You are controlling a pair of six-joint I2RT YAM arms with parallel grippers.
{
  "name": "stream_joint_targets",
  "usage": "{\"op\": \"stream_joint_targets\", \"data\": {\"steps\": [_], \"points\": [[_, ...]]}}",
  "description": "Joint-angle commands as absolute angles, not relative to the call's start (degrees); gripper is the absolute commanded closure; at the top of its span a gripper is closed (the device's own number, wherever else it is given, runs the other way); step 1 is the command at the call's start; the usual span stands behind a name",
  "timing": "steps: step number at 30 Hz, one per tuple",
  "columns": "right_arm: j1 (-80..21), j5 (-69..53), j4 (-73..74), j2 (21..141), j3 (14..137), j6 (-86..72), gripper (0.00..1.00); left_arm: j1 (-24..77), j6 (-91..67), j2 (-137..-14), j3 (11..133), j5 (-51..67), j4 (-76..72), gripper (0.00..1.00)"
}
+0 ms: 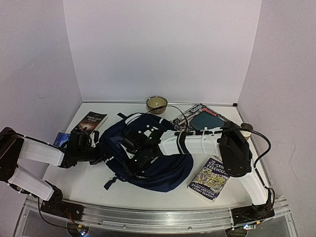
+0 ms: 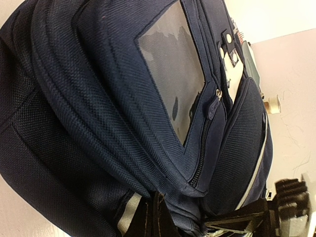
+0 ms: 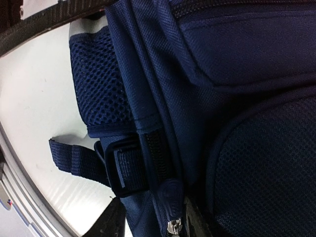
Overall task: Pack the student bag
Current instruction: Pick up the second largest pocket of the bag from the student bag.
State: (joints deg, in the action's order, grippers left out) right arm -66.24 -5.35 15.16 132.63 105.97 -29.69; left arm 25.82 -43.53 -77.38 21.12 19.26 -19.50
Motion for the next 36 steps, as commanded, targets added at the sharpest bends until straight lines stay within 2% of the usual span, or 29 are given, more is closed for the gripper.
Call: {"op": "stream_joint_targets", "data": {"steps": [1,10,19,25,36], "points": [[-64.1,-7.7,13.8,135.7,107.8,-28.2,0.63,25.9,-43.8,-76.1,20.7,20.2,-21.3,1.00],[-62.3,-8.0,12.6,136.1,109.2,-26.7,0.68,26.0,-43.9,-76.0,20.5,20.2,-21.4,1.00],[-61.7,-9.0,12.6,133.0,105.7,-25.5,0.87,26.0,-44.0,-75.6,20.4,18.6,-21.4,1.00],[-62.4,-10.2,11.4,126.0,101.3,-24.4,1.00,26.0,-44.7,-76.0,20.2,15.8,-21.3,1.00],[-63.7,-7.2,8.4,114.0,90.2,-24.7,1.00,25.6,-46.3,-77.9,21.4,11.8,-21.3,1.00]]}}
